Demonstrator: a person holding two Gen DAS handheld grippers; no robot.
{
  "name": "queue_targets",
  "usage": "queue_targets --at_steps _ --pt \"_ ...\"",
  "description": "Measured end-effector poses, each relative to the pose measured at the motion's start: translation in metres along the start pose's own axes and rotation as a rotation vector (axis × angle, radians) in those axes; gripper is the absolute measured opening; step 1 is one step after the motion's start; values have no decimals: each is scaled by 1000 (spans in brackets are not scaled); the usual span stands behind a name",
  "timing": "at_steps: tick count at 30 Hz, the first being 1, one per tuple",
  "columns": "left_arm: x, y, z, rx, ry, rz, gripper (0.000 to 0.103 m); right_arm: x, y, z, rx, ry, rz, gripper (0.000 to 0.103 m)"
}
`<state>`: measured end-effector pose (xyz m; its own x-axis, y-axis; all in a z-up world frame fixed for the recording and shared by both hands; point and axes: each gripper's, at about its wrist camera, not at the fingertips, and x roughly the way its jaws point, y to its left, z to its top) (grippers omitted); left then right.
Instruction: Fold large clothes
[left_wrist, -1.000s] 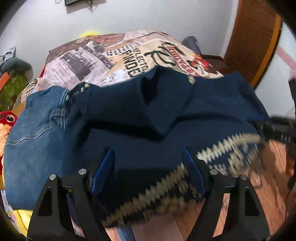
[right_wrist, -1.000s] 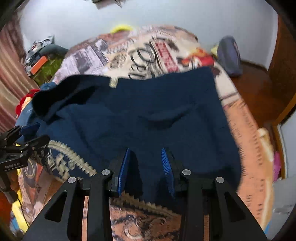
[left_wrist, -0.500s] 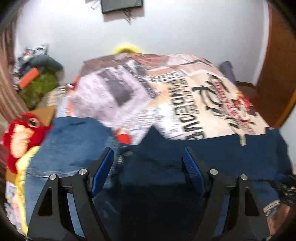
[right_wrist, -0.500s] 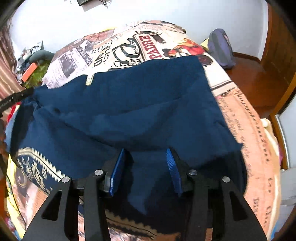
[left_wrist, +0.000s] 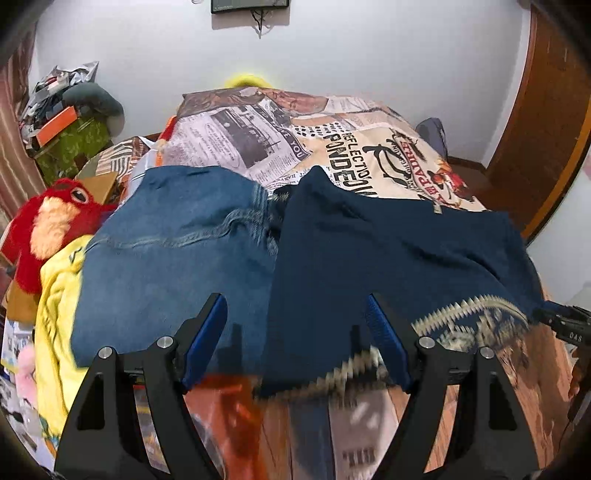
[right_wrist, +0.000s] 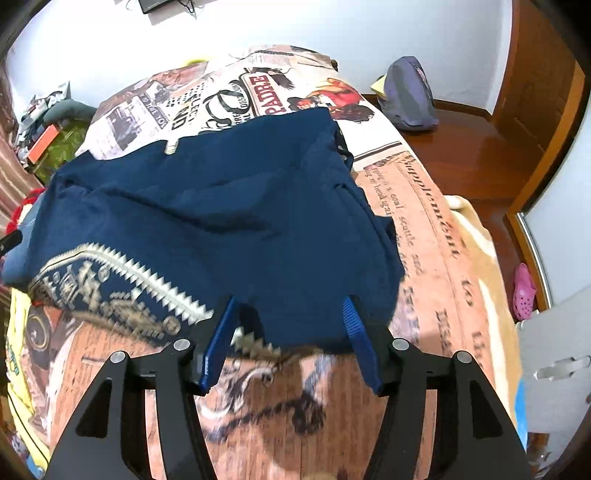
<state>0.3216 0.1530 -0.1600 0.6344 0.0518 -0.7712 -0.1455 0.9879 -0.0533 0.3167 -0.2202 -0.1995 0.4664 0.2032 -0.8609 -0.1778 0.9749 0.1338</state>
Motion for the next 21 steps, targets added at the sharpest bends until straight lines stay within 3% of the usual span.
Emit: queue_targets --at_steps 9,13,17,21 --pt "-39 25 -40 -161 -8 -113 83 -43 17 -8 -28 -73 34 56" --pt "-26 28 -61 -263 27 -165 83 -46 25 -10 -32 -81 51 57" --pt "1 22 -75 -341 75 -263 83 -40 33 -12 -46 -69 64 57" --pt "32 14 -76 -377 122 -321 83 -33 41 -12 -71 -61 58 57"
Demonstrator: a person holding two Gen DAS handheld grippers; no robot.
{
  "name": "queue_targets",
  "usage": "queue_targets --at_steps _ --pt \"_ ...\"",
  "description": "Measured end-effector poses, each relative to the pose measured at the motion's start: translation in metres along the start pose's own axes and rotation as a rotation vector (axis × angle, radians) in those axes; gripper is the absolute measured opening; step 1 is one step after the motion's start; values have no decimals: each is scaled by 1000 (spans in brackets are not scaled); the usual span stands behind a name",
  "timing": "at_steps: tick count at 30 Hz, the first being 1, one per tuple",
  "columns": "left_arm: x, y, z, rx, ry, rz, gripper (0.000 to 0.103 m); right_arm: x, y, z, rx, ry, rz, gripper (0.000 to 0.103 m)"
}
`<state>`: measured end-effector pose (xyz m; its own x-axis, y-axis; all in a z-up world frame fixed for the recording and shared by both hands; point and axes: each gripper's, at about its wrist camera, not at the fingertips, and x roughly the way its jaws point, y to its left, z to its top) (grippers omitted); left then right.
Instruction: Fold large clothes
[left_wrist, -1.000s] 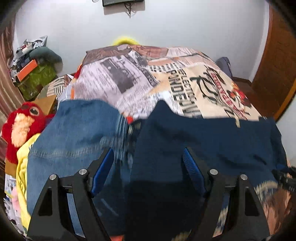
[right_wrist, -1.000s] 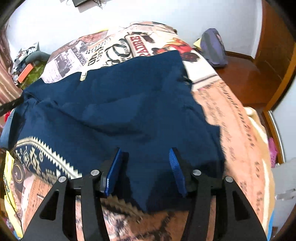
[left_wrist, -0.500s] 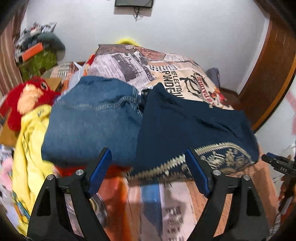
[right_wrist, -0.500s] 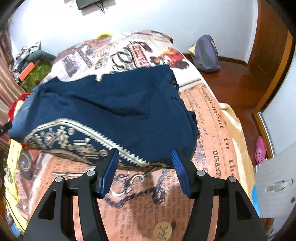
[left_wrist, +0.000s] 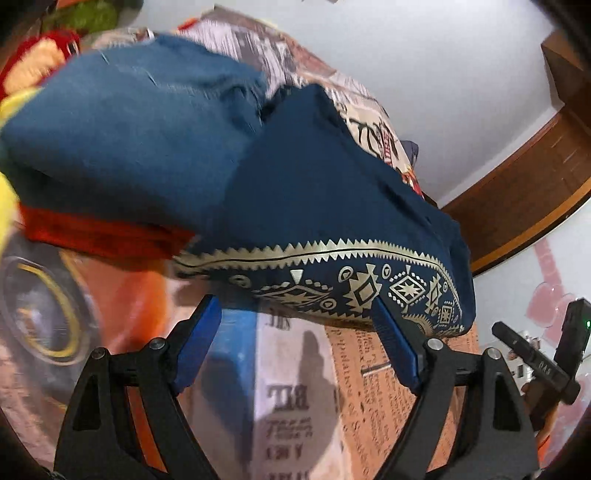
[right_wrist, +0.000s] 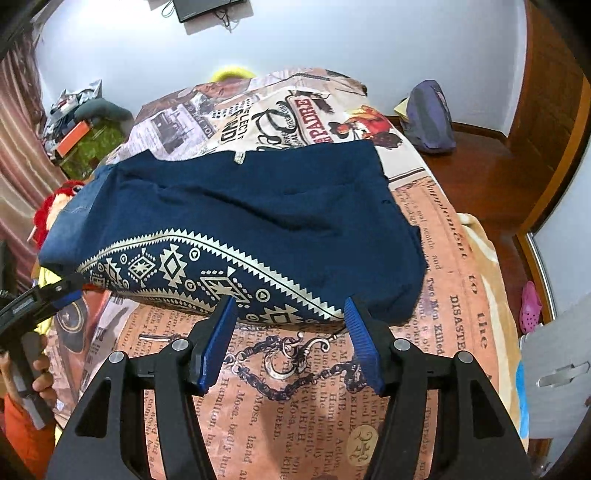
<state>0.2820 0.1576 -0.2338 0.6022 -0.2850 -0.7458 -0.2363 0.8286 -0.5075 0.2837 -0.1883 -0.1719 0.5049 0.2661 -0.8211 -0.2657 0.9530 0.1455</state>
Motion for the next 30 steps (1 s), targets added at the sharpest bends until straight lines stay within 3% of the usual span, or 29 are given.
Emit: queue_targets --at_steps 5,9,17,24,30 --pt "35 9 8 -126 36 -131 83 16 3 1 -17 20 -4 57" --pt "60 17 17 -202 66 -186 83 25 2 0 -4 34 10 57" --pt "82 11 37 -262 55 -201 82 38 2 -3 24 78 14 57" --pt "59 -8 38 -261 57 -153 43 13 10 -1 1 45 -5 57" --pt "5 -56 34 -129 -26 -141 29 -11 20 9 -15 6 -14 57"
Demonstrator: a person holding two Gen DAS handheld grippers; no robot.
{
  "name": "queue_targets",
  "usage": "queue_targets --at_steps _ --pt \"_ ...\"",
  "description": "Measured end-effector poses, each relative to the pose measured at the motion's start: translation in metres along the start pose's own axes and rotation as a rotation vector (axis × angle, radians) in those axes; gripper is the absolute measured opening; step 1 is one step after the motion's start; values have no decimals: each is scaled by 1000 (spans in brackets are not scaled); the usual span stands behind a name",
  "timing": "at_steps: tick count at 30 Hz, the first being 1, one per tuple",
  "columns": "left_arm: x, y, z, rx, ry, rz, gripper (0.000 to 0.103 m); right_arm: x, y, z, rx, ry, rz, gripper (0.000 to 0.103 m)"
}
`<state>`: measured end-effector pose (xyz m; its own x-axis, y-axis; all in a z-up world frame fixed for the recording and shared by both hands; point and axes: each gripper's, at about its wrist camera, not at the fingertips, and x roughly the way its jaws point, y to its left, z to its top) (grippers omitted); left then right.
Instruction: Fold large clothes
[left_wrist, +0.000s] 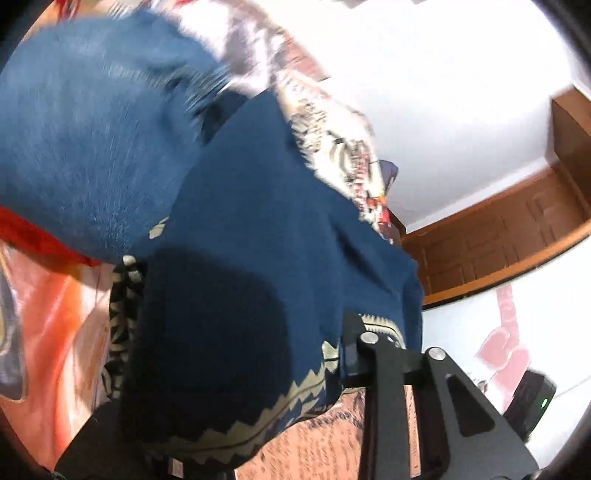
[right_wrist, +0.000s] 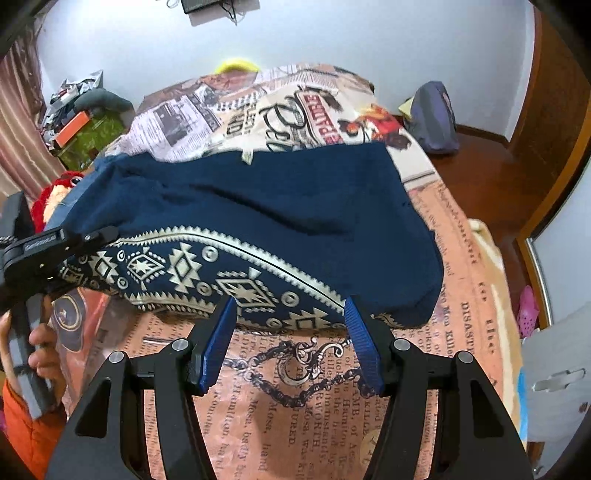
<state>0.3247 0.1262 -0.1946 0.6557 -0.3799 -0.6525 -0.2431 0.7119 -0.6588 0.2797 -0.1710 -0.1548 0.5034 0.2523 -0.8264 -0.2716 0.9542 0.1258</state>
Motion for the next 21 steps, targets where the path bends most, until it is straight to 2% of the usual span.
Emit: queue_targets --at_steps 6,12,15,19,21 --pt "-59 -56 -8 212 -150 71 26 -16 30 17 -63 -31 31 57" --pt "-125 -55 -13 287 -284 108 26 3 77 27 -126 -2 117 57" --pt "-142 -49 -25 343 -329 169 26 25 108 19 -158 50 195 57" --pt "-141 -31 -29 394 -332 244 26 59 141 -4 -208 135 258 57" --pt "-127 -23 -33 394 -299 268 26 74 146 -13 -207 168 255 57"
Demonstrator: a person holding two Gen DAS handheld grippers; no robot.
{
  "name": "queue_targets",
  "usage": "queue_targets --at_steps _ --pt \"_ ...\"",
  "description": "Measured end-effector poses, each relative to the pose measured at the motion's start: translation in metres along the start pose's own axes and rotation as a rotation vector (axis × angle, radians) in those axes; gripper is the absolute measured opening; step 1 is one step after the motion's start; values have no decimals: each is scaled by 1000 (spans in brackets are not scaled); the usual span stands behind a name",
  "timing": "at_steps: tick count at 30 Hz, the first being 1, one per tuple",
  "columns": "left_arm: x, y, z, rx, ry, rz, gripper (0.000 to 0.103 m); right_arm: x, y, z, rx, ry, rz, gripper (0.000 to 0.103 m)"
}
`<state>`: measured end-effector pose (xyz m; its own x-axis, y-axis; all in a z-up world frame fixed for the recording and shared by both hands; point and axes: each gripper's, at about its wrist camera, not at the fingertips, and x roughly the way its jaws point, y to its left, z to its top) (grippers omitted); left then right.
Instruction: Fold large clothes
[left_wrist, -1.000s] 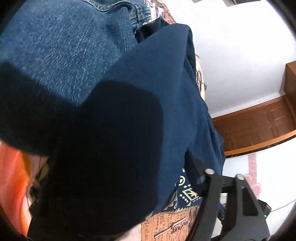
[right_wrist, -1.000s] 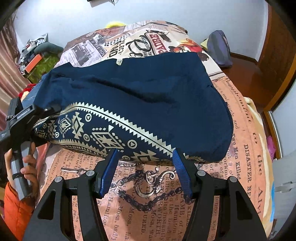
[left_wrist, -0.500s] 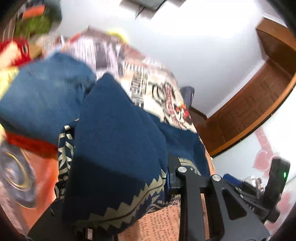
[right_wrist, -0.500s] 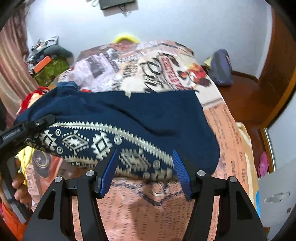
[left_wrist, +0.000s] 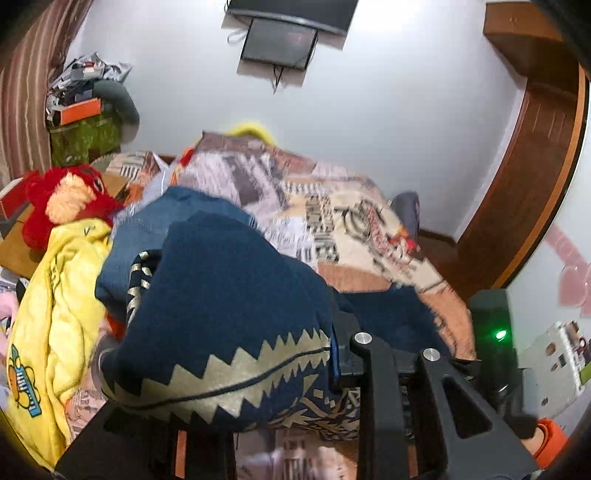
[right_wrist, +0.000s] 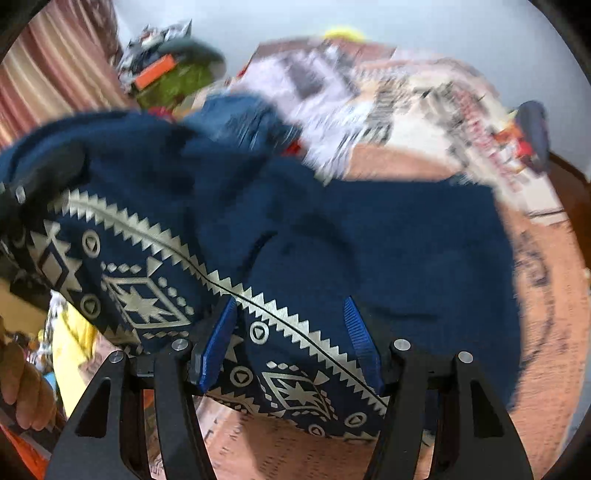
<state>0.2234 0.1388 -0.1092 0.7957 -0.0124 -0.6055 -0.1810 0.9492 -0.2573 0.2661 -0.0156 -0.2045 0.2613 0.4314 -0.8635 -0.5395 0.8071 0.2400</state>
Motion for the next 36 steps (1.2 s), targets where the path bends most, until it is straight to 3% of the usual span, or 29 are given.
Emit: queue_targets --at_steps 4,7,9,12,16,20,26,30,36 --pt "3 -16 -13 74 7 39 26 12 -16 -9 66 14 70 58" --pt "3 -46 -8 174 -10 33 26 0 -32 -10 128 24 121 58" --pt "1 -72 -5 263 -26 37 26 -22 -47 -17 185 -17 147 58" --pt "5 -106 -6 366 -40 25 26 -62 -73 -37 211 -134 24 58" --pt "21 -145 -12 439 -11 -30 26 -93 -117 -65 253 -159 -104 58" --pt "38 -181 -26 456 65 -144 24 -109 -170 -95 388 -144 -163 58" --pt "82 -208 -64 412 244 -337 23 -131 -205 -115 494 -162 -218 58" --pt "106 -211 -82 430 355 -338 23 -150 -202 -119 474 -199 -214 58" --pt "89 -206 -74 458 349 -320 33 -167 -183 -108 385 -254 -242 58"
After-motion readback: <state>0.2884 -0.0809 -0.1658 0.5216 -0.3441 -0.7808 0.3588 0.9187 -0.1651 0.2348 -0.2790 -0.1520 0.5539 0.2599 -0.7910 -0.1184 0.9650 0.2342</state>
